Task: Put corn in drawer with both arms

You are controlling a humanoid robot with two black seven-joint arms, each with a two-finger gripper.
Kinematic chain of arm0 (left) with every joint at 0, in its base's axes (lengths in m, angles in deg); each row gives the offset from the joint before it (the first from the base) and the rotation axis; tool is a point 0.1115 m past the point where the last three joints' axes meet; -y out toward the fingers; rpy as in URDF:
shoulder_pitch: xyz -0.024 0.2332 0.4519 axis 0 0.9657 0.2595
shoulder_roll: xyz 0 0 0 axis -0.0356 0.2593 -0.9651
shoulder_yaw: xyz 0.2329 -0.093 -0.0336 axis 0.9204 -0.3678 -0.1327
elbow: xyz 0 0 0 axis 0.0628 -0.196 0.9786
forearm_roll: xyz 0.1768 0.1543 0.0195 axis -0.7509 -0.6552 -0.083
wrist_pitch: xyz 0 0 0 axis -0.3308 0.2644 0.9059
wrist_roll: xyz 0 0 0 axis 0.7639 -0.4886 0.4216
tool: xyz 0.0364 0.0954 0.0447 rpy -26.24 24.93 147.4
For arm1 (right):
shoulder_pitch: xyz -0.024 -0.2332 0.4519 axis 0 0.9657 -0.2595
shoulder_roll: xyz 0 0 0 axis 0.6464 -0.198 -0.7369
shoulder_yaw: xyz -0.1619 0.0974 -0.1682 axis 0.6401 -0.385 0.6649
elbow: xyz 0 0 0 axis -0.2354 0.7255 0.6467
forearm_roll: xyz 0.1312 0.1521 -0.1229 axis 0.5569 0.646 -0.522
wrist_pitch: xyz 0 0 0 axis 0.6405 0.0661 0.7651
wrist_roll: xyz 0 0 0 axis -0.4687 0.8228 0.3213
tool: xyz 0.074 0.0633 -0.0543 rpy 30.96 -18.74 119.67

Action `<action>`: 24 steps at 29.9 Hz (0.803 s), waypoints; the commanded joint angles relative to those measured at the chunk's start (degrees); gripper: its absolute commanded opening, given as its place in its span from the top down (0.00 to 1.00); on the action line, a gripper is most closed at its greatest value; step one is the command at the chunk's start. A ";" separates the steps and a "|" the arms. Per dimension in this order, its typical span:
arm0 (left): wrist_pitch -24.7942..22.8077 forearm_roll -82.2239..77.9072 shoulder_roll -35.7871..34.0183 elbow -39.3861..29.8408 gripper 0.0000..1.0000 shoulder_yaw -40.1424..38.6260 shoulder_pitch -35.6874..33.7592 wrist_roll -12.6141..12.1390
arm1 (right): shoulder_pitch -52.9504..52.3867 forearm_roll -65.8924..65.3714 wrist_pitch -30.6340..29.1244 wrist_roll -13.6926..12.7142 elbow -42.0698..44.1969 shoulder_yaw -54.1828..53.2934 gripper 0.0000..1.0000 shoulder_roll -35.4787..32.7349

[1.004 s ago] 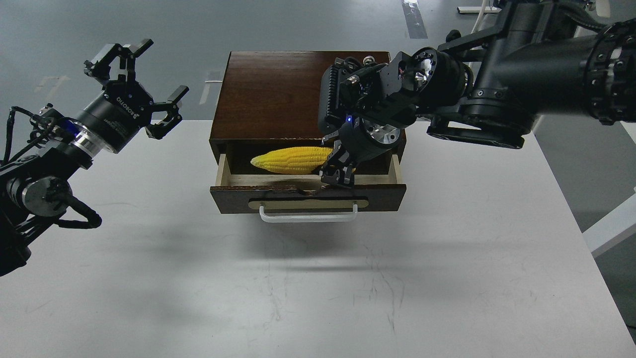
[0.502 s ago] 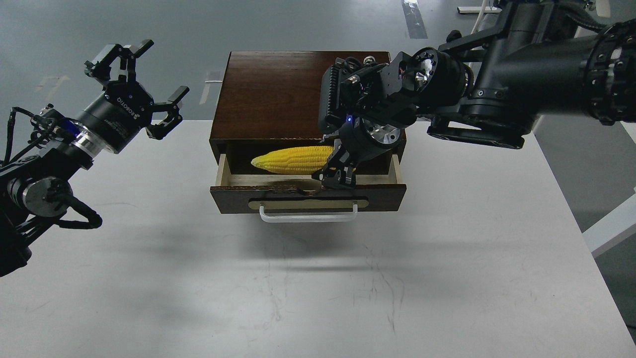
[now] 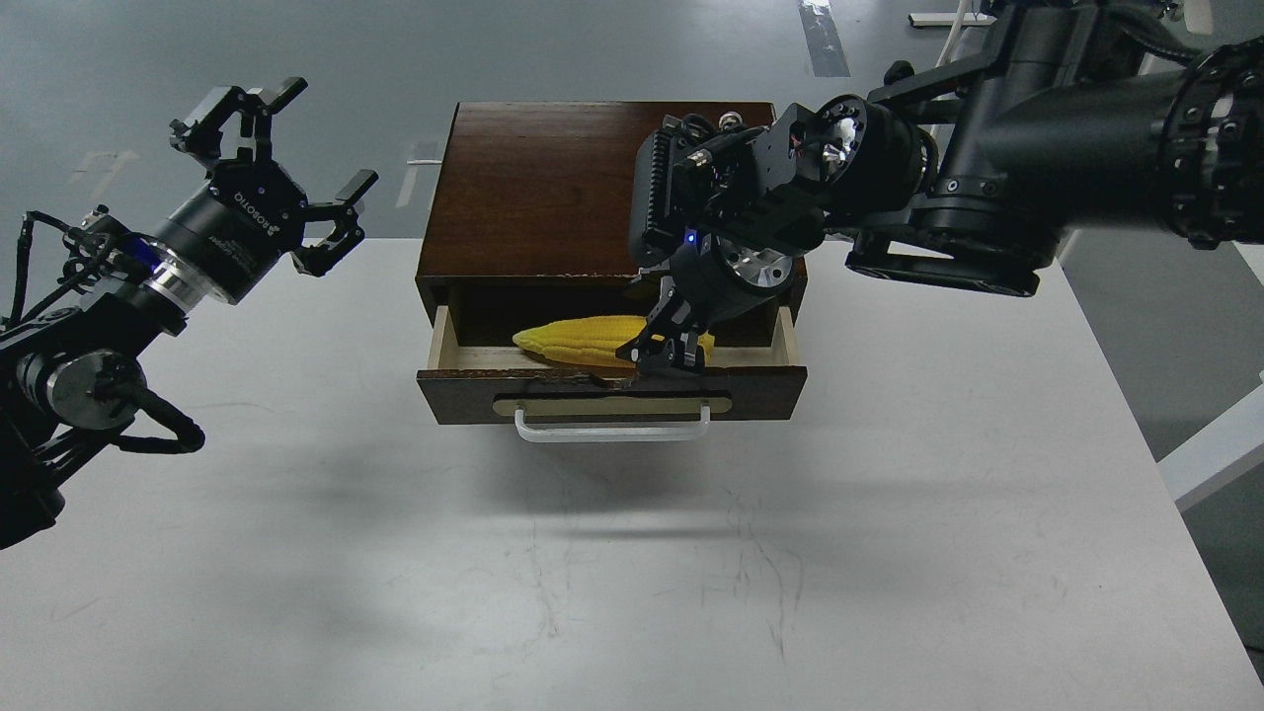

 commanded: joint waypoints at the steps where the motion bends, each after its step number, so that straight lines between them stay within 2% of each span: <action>1: 0.00 -0.02 0.00 0.00 0.02 0.00 -0.18 0.00 | 0.00 -0.01 0.00 0.00 0.00 0.00 0.37 0.09; 15: 0.00 -0.02 0.00 0.18 0.02 -0.09 -0.26 0.00 | -2.38 4.30 0.00 0.00 -0.88 -1.84 0.36 -1.58; 19: 0.00 0.07 0.09 0.18 0.02 -0.09 -0.26 0.00 | -4.39 8.77 -0.09 0.00 -2.89 -4.99 0.18 -5.43; 20: 0.00 -0.02 0.09 0.18 0.02 -0.09 -0.26 0.00 | -4.66 10.78 -0.18 0.00 -2.99 -6.05 0.06 -7.19; 21: 0.00 0.07 0.09 0.18 0.02 -0.09 -0.26 0.00 | -4.66 11.93 -0.18 0.00 -2.99 -6.67 0.02 -8.07; 24: 0.00 0.07 0.09 0.18 0.02 -0.09 -0.26 0.00 | -4.13 17.03 -0.09 0.00 -2.99 -8.17 0.02 -11.41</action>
